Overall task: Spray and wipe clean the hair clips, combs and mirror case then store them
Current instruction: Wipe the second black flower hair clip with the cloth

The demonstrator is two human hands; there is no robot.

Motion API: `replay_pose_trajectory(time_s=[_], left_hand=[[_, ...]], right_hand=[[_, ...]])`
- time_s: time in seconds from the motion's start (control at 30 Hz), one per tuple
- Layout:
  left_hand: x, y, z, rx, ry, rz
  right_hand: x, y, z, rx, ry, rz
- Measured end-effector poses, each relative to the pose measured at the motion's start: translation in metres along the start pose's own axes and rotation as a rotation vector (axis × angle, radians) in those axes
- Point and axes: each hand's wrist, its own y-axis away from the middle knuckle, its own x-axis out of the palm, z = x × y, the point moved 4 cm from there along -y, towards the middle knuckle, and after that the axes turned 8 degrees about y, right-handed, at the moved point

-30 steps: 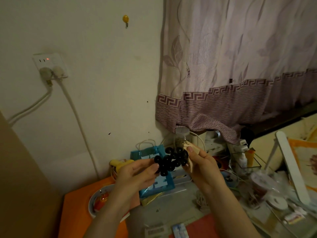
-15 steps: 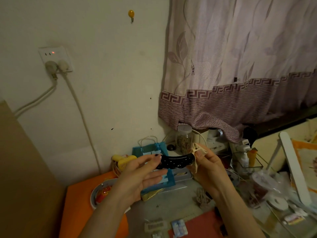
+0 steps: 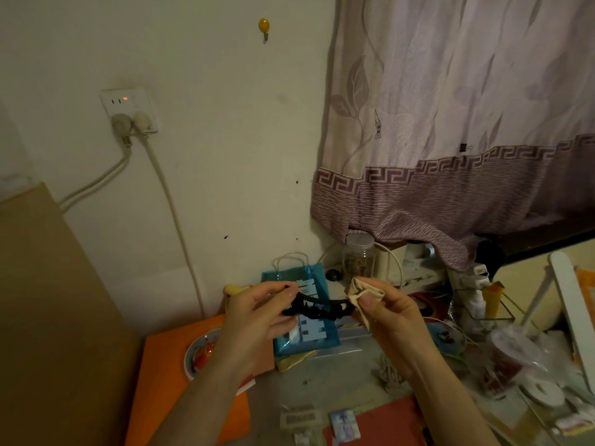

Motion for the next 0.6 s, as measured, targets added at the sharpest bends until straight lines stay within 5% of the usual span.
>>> replay_pose_trajectory(time_s=[0.3, 0.6], left_hand=[[-0.006, 0.001, -0.008, 0.170, -0.138, 0.002], [0.005, -0.002, -0.007, 0.275, -0.396, 0.019]], right_hand=[[0.000, 0.002, 0.003, 0.007, 0.100, 0.083], [0.029, -0.013, 0.030, -0.126, 0.566, 0.067]])
